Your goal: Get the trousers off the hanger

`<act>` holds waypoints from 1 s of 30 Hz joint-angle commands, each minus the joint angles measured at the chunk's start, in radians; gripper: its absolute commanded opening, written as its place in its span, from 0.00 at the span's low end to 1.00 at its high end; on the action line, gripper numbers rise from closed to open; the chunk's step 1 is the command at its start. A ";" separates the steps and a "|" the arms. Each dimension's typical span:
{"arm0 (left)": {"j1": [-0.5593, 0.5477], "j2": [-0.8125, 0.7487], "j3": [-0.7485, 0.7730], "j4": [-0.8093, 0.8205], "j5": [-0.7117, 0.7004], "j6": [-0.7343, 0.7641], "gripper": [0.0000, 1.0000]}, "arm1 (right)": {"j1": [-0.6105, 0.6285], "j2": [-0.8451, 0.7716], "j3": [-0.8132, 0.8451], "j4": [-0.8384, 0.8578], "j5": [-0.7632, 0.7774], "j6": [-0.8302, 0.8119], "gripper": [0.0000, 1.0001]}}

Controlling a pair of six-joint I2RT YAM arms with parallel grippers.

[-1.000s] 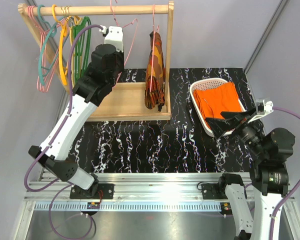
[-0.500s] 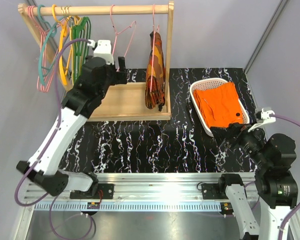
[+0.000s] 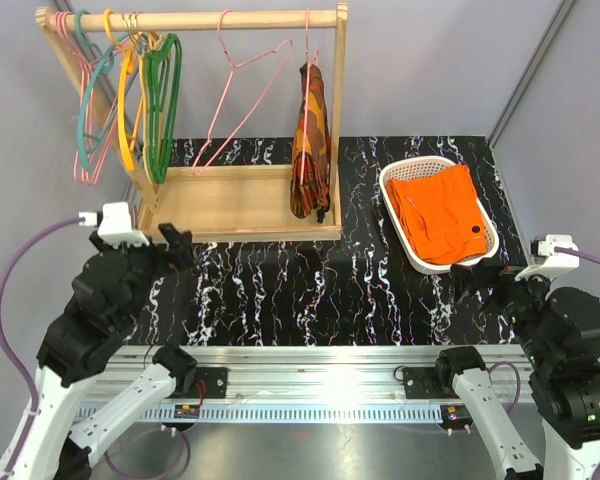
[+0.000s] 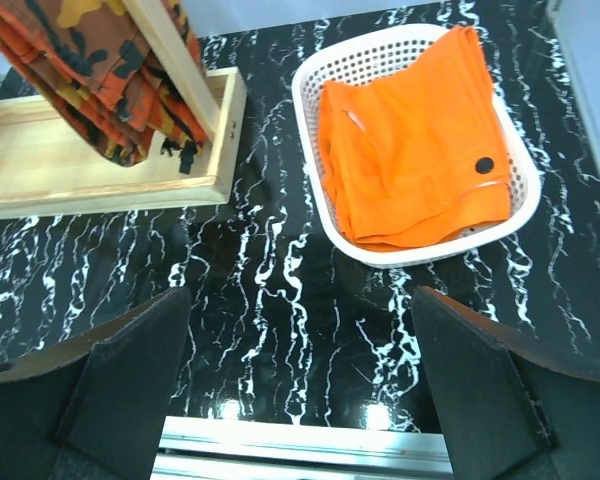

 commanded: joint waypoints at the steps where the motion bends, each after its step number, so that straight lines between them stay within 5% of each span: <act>1: -0.003 -0.106 -0.095 -0.067 -0.068 0.003 0.99 | 0.009 -0.011 0.032 -0.021 0.080 -0.016 0.99; 11: -0.003 -0.302 -0.212 -0.076 -0.079 0.104 0.99 | 0.081 0.023 0.009 -0.005 0.187 -0.064 0.99; 30: -0.003 -0.279 -0.215 -0.088 -0.087 0.084 0.99 | 0.094 0.098 0.012 -0.002 0.161 -0.053 0.99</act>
